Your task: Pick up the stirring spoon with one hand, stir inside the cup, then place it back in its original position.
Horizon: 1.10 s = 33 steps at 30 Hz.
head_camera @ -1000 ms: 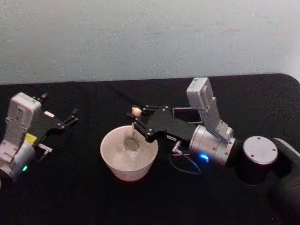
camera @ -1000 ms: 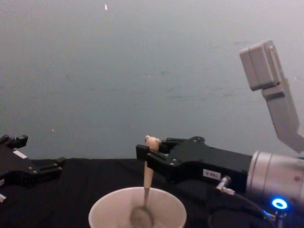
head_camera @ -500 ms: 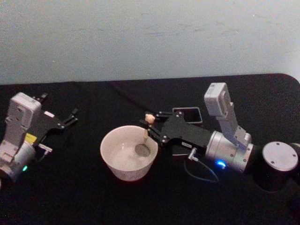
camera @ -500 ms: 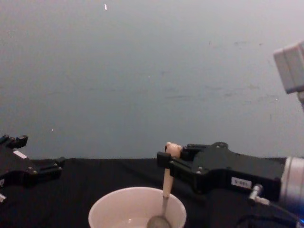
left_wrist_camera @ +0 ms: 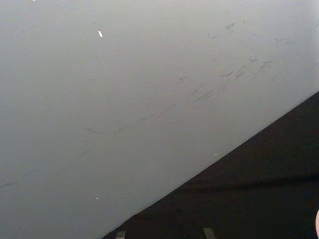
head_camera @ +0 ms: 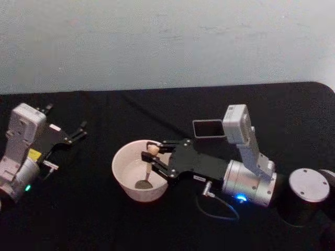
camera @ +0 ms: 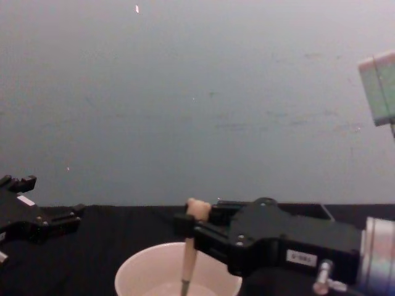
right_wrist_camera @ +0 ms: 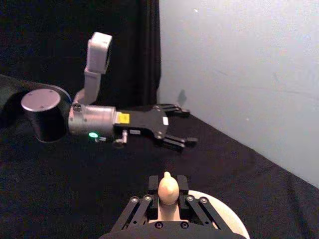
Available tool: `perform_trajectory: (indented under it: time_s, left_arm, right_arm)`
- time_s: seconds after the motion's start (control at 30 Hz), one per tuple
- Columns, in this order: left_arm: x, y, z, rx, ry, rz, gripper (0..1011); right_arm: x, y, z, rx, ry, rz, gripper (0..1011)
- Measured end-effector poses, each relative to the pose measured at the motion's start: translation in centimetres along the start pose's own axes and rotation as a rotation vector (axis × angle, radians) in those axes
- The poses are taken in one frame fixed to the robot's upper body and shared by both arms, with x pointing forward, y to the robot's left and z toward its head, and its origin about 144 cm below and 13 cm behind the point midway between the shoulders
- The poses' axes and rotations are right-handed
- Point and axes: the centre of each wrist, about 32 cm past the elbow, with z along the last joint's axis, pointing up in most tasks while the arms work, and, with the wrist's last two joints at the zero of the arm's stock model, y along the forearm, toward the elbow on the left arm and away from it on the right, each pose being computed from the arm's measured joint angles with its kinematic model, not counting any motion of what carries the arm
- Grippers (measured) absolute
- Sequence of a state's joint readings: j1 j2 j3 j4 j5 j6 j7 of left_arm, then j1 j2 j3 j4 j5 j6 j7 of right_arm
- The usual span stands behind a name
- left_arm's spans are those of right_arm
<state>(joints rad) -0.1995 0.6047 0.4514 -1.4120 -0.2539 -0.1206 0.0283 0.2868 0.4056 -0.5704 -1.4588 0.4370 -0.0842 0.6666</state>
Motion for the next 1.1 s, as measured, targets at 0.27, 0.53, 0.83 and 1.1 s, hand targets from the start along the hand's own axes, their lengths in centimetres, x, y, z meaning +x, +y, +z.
perform_trajectory:
  time_s: [0.27,0.53,0.83,1.1]
  left_arm:
    - [0.0,0.0,0.0,0.0,0.0,0.0,1001]
    - [0.0,0.0,0.0,0.0,0.0,0.0,1001]
    - [0.0,0.0,0.0,0.0,0.0,0.0,1002]
    - [0.0,0.0,0.0,0.0,0.0,0.0,1001]
  right_arm:
    - [-0.1,1.7,0.1,0.018,0.002,0.012,212]
    - [0.9,3.3,0.0,0.018,-0.013,-0.039,212]
    - [1.9,3.2,-0.1,0.011,-0.021,-0.097,212]
    - [2.2,3.0,-0.1,0.01,-0.026,-0.112,212]
